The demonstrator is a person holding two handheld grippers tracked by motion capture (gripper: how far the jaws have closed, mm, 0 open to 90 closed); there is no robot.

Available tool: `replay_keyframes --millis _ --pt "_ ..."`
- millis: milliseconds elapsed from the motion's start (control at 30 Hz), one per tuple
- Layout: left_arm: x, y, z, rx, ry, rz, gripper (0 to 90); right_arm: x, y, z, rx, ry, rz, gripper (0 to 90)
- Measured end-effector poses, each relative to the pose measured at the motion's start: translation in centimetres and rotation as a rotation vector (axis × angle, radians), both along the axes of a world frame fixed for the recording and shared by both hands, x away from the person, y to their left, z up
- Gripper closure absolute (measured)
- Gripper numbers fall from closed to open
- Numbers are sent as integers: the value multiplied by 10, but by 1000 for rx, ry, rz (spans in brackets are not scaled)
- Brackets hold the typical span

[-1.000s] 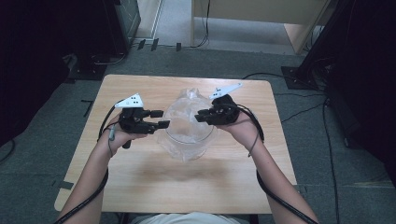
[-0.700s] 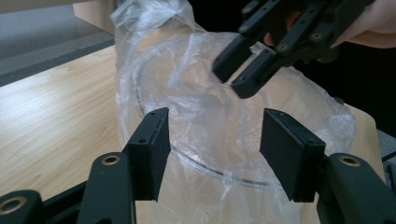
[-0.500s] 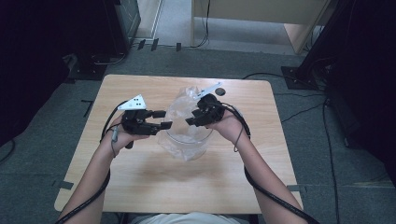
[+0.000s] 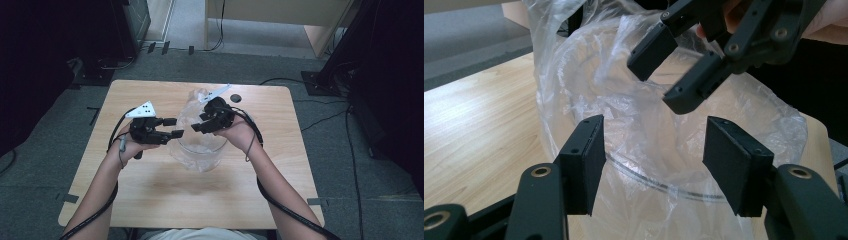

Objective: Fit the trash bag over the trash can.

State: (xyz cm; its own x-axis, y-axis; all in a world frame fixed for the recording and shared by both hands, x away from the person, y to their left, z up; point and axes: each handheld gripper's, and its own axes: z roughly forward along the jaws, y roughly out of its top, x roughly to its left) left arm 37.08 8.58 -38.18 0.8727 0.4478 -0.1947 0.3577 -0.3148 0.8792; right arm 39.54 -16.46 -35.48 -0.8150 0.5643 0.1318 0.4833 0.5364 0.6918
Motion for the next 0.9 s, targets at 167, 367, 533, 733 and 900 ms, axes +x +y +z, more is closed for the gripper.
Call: replay_keyframes --millis 167,367,533,733,900 --pt "-1 0 0 -6 -1 -4 411 7 12 -2 41 52 -5 604" --pt "0 0 0 -6 2 -7 408 19 25 -14 -49 56 -35 775" --pt "0 -1 -2 -12 2 -16 408 28 31 -18 -74 111 -93 776" --pt "0 -1 -2 -9 2 -20 408 38 38 -19 -101 181 -108 528" --pt "0 1 -3 -16 0 -17 408 45 33 -27 -119 256 -158 403"
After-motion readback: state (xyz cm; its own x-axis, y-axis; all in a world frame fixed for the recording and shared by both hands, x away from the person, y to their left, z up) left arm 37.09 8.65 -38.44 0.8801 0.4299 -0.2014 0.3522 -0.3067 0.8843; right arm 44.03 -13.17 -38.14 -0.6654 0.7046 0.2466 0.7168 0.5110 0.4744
